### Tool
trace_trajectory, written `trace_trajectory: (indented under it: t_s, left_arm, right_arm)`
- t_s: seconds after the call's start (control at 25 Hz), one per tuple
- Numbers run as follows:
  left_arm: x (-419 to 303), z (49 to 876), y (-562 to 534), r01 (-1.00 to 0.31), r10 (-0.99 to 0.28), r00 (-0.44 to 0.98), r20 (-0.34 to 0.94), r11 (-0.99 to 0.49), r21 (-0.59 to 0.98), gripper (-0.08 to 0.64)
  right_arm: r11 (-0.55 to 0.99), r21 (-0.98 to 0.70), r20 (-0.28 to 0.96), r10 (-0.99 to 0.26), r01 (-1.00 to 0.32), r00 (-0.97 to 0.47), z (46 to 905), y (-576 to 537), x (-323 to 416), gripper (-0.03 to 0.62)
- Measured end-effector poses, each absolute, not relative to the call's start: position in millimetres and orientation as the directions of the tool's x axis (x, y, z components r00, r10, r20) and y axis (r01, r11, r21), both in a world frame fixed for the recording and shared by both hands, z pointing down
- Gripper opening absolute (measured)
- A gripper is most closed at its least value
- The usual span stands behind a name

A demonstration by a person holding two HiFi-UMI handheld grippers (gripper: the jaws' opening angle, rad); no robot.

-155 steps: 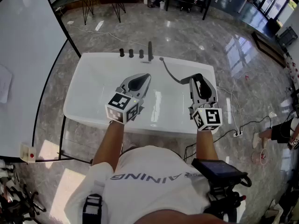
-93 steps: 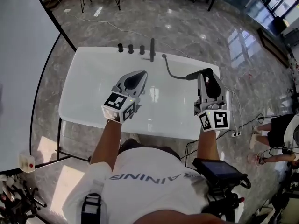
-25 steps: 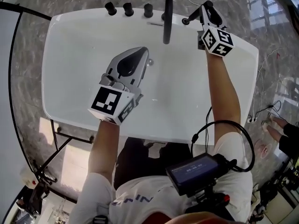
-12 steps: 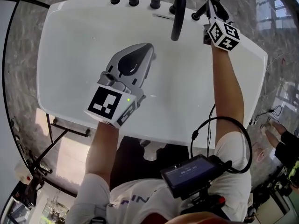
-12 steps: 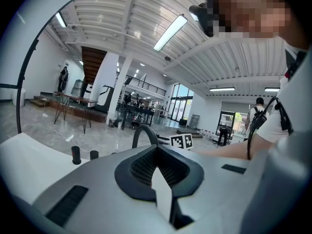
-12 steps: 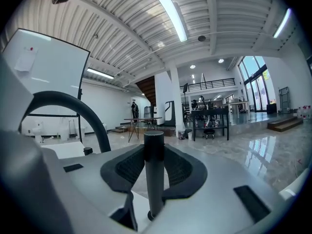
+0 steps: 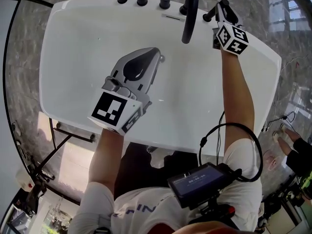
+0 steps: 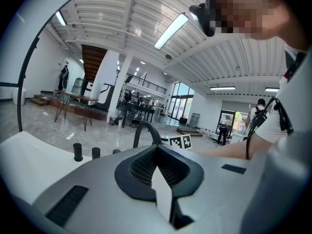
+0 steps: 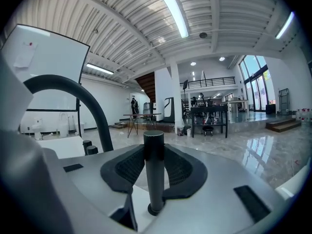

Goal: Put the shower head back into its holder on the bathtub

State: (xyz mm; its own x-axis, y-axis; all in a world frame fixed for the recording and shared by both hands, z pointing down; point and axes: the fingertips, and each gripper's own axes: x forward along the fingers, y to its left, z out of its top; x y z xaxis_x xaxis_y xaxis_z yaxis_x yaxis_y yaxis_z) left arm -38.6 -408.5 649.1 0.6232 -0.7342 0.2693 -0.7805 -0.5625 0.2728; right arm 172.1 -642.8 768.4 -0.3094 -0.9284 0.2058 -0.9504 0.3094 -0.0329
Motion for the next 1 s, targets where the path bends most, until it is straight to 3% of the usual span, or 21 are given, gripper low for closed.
trace_trajectory:
  t_s: [0.52, 1.0]
  left_arm:
    - [-46.4, 624.0, -385.8, -0.781, -0.746, 0.62, 0.243, -0.56, 0.276, 0.014]
    - [-51.8, 543.3, -335.4, -0.753, -0.721, 0.658, 0.218, -0.625, 0.207, 0.014]
  right_arm:
    - [0.301, -0.029, 0.198, -0.933, -0.953, -0.3, 733.1, -627.9, 164.6, 0.138]
    - [0.3, -0.012, 0.105, -0.948, -0.954, -0.3, 610.2, -547.0, 150.1, 0.137]
